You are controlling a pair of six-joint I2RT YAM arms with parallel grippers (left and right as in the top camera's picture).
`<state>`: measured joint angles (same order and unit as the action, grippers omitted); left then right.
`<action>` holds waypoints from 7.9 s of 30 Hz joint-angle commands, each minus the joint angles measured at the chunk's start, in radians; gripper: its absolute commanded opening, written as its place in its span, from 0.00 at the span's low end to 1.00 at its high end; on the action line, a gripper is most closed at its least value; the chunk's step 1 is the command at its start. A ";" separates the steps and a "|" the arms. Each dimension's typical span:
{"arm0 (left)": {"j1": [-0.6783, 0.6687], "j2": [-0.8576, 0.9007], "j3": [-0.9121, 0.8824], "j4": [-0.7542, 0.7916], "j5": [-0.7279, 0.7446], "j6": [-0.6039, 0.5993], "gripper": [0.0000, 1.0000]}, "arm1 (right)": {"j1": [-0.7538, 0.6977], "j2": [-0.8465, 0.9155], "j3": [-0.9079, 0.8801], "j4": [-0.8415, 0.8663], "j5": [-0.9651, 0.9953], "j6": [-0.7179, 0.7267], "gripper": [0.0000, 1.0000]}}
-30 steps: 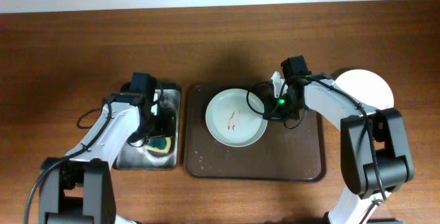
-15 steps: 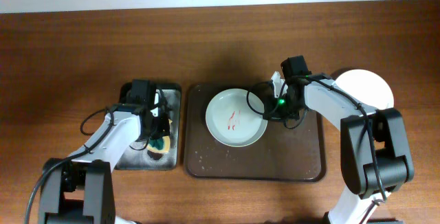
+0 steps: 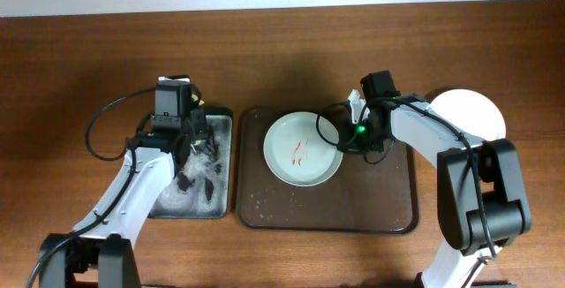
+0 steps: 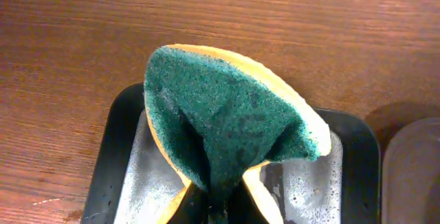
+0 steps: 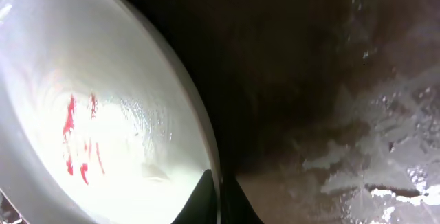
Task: Clean dirty plates on tray and stack at the side
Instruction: 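Dip and squeeze the sponge in the sink tray with left gripper, then scrub the last plate with the sponge in the left gripper, then lift the last plate with right gripper and stack it on the side pile, then release the plate stack and lift the right gripper away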
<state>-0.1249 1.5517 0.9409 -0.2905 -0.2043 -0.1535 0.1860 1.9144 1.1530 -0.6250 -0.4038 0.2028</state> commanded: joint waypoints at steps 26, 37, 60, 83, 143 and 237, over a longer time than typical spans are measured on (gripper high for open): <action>0.001 -0.254 0.008 0.029 -0.029 0.021 0.00 | 0.010 0.011 -0.003 0.046 0.024 -0.004 0.04; 0.001 -0.109 0.008 -0.355 0.000 -0.236 0.00 | 0.010 0.011 -0.003 0.048 0.024 -0.004 0.04; -0.448 0.255 0.088 -0.150 0.163 -0.442 0.00 | 0.109 0.011 -0.003 0.038 0.025 -0.004 0.04; -0.354 0.262 0.205 -0.348 0.243 -0.387 0.00 | 0.109 0.011 -0.003 0.032 0.050 -0.004 0.04; -0.084 0.378 0.204 -0.507 0.080 -0.222 0.00 | 0.542 -0.469 0.067 -0.187 1.445 0.020 0.04; -0.052 0.119 0.250 -0.558 0.088 -0.220 1.00 | -0.343 -0.135 0.254 -0.085 0.203 -0.115 0.66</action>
<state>-0.1818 1.6791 1.1763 -0.8707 -0.0940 -0.3805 -0.1593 1.8053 1.3895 -0.6964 0.0162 0.1249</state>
